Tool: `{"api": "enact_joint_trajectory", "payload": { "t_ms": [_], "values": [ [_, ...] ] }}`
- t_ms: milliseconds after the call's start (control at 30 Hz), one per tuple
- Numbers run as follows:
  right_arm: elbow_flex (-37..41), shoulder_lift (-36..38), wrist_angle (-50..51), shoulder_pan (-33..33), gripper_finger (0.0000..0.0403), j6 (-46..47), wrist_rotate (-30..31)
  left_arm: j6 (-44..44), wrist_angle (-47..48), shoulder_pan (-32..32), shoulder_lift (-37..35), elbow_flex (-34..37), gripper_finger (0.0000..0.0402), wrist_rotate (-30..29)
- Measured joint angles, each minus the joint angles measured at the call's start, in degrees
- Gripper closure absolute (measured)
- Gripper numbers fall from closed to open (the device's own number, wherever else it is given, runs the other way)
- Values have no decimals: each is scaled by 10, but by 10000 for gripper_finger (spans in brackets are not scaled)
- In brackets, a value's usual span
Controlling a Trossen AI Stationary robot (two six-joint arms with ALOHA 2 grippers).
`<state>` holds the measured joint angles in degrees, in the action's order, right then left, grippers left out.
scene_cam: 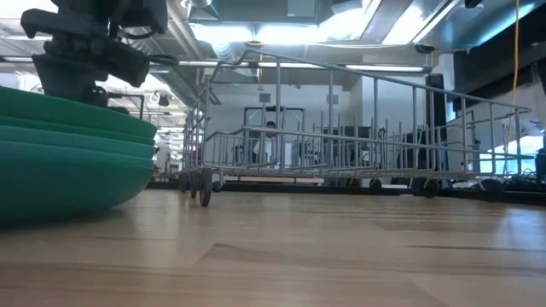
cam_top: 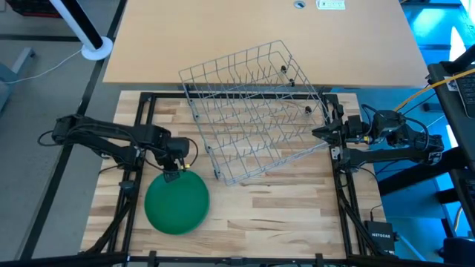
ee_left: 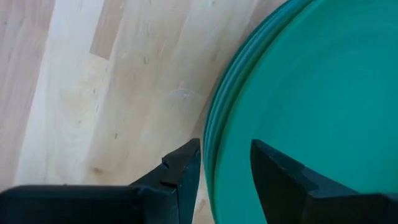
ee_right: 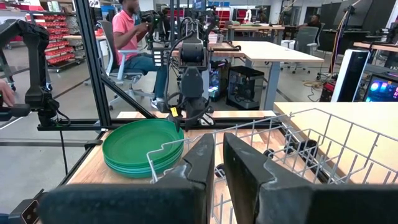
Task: Sort dishes
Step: Put the dark green plate in the dish rack
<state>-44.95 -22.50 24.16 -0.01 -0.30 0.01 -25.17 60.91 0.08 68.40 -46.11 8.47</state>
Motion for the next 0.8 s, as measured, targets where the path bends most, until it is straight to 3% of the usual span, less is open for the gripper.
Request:
{"api": "enact_joint_trajectory", "payload": {
  "t_ms": [300,433,600,800],
  "values": [
    [0,0,0,0,361,0,0,-3,-19,0,0,22,274,2],
    [0,0,0,0,361,0,0,1,-20,0,0,24,311,2],
    [0,0,0,0,361,0,0,2,-18,0,0,24,385,2],
    [0,0,0,0,361,0,0,-7,-20,0,0,24,389,1]
  ]
}}
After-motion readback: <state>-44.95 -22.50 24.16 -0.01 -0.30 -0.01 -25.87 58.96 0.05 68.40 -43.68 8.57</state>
